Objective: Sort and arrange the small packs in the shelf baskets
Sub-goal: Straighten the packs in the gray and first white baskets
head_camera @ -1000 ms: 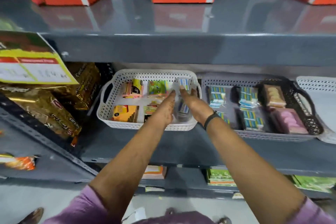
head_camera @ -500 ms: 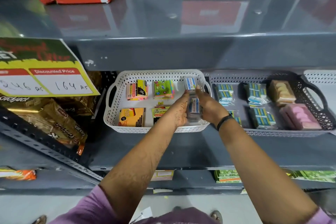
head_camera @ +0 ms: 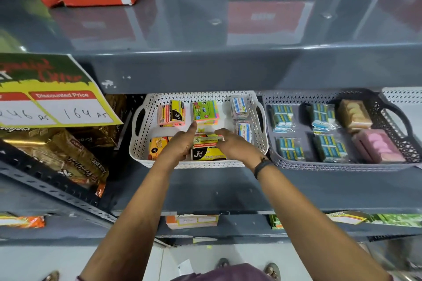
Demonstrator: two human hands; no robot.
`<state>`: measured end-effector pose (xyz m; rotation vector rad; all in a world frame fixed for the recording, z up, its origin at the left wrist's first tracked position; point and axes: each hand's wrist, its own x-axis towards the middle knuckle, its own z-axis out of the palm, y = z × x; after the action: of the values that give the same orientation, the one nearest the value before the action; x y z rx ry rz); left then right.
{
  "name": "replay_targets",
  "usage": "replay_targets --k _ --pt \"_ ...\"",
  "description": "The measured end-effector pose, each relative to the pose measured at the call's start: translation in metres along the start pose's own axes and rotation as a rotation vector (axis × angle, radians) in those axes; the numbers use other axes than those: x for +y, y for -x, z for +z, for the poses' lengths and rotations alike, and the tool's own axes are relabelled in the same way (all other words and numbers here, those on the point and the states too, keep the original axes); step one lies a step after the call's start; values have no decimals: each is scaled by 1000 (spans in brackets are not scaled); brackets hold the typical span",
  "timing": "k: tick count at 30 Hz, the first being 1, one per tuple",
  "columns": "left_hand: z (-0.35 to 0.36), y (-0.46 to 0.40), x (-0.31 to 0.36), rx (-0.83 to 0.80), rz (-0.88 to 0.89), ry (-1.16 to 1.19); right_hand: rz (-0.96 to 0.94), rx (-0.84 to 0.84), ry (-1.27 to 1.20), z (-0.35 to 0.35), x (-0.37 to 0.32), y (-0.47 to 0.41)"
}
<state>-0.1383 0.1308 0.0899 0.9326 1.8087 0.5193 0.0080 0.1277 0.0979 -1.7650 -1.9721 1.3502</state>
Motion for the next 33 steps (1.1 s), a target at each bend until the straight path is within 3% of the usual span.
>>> replay_targets --k 10,17,21,24,26,30,33 --pt "6 -10 4 -5 -42 144 43 28 -103 -1 -1 -26" --pt "9 -7 7 -106 -59 299 68 -6 39 -4 -14 -39" --pt "7 -8 1 -119 -24 270 73 -46 132 -6 -15 -44" --pt "-6 -15 -6 -209 65 103 54 -182 91 -10 -9 -44" --pt "-13 -18 -5 -302 158 -129 -10 -287 218 -10 -7 -42" --pt "-17 -33 0 -358 345 -793 -109 -256 410 -10 -5 -43" --pt "-12 -46 -2 -323 409 -937 -112 -261 429 -9 -2 -46"
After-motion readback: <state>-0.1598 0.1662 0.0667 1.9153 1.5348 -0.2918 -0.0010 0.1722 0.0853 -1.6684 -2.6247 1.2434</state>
